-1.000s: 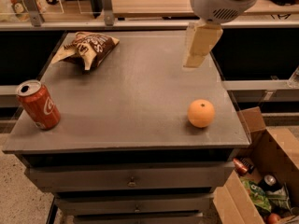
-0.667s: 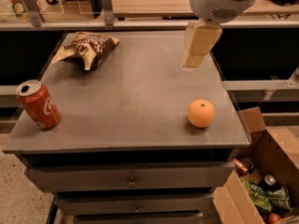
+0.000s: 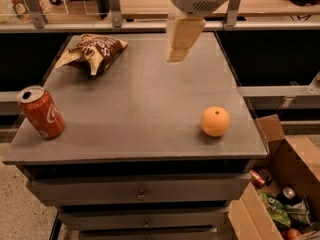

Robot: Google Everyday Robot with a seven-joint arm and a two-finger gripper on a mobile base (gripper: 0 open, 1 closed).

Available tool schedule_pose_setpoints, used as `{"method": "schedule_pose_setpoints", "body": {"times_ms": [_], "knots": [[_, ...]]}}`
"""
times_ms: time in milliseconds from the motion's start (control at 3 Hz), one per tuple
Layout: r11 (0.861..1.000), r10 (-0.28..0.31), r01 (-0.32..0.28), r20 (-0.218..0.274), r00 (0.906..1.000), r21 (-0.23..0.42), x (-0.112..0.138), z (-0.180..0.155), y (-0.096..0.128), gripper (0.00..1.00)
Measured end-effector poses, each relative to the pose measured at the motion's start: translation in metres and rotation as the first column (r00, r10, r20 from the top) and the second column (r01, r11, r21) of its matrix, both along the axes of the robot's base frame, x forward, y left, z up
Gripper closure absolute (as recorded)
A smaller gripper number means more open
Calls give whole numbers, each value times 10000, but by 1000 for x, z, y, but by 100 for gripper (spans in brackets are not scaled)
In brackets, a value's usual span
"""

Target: Pick brown chip bag

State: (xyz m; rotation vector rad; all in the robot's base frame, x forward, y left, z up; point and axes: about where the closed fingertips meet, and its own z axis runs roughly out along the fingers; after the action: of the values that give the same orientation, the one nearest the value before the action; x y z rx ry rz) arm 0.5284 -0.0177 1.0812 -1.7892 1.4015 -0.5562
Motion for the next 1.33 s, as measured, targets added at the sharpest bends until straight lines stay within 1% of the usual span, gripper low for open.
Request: {"method": "schedule_pose_setpoints", "body": {"times_ms": [333, 667, 1000, 1333], "knots": [[9948, 1003, -982, 823, 9916, -285, 3, 9, 51, 0], [9828, 1785, -1695, 1406, 9738, -739, 14, 4, 103, 0], [9720, 2206, -2034, 1583, 9624, -1176, 36, -11, 148, 0], [9698, 2248, -2013, 1851, 9567, -1375, 37, -4, 151, 0]]}}
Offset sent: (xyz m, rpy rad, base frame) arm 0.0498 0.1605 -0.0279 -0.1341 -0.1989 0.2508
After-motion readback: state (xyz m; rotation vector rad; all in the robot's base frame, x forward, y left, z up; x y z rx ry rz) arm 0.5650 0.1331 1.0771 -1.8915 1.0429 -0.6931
